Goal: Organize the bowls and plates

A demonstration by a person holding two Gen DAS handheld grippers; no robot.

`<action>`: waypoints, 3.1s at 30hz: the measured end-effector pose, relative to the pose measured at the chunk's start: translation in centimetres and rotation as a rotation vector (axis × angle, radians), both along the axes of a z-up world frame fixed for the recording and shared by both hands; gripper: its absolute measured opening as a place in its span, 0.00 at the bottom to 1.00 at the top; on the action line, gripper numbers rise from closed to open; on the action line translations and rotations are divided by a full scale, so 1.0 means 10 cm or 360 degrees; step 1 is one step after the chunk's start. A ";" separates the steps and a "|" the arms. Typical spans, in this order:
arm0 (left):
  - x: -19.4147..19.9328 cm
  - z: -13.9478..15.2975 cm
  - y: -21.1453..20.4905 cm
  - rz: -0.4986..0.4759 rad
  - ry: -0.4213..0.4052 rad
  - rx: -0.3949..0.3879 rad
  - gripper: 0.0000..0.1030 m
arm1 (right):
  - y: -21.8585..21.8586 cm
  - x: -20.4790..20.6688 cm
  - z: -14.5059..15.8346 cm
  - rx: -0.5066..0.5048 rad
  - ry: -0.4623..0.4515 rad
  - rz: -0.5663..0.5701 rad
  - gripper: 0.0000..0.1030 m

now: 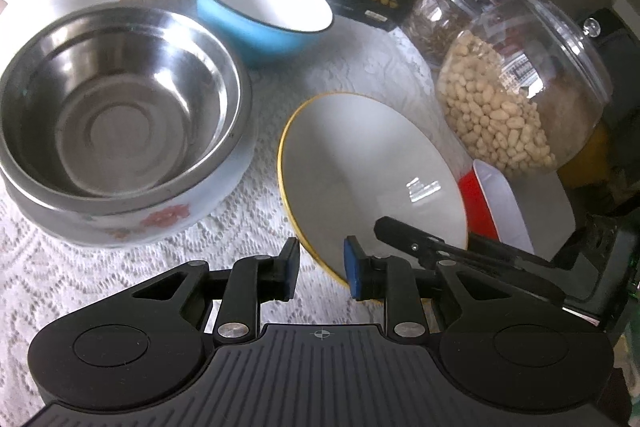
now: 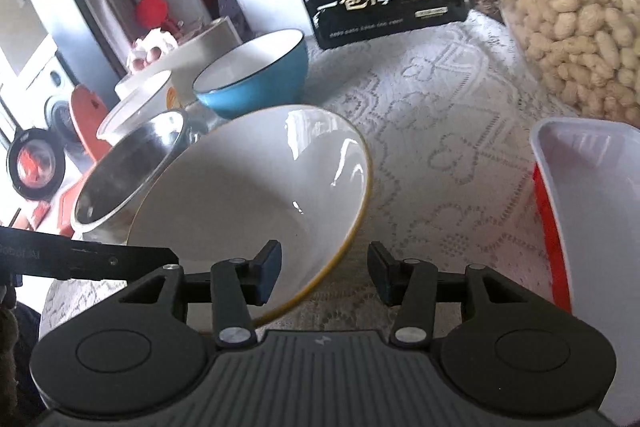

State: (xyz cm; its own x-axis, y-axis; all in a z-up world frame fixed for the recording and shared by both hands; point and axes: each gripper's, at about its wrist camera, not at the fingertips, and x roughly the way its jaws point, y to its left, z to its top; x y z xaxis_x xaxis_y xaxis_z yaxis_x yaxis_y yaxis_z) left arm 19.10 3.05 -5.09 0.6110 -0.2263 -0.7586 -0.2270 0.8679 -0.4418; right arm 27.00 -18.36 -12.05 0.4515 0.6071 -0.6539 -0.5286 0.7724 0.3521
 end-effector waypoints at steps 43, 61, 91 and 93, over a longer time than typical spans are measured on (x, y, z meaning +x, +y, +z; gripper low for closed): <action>1.37 0.58 1.66 0.0026 -0.0017 0.0235 0.25 | 1.34 1.15 0.94 -0.0701 -0.0094 -0.0185 0.78; 1.63 0.44 1.48 0.0042 -0.0023 0.0336 0.25 | 1.45 1.64 0.68 -0.0386 0.0229 -0.0214 0.77; 1.73 0.08 0.90 -0.0267 0.0130 0.0240 0.32 | 1.22 1.71 0.31 -0.0430 0.0452 -0.0152 0.33; 1.73 0.08 0.93 -0.0262 0.0126 0.0221 0.32 | 1.24 1.71 0.30 -0.0420 0.0459 -0.0159 0.34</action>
State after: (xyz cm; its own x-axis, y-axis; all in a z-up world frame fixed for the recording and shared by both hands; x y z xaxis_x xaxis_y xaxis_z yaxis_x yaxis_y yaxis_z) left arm 36.41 12.34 -4.29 0.5119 -0.2083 -0.8334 -0.1062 0.9474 -0.3020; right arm 44.12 -6.01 -9.09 0.2752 0.3637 -0.8900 -0.3549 0.8987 0.2575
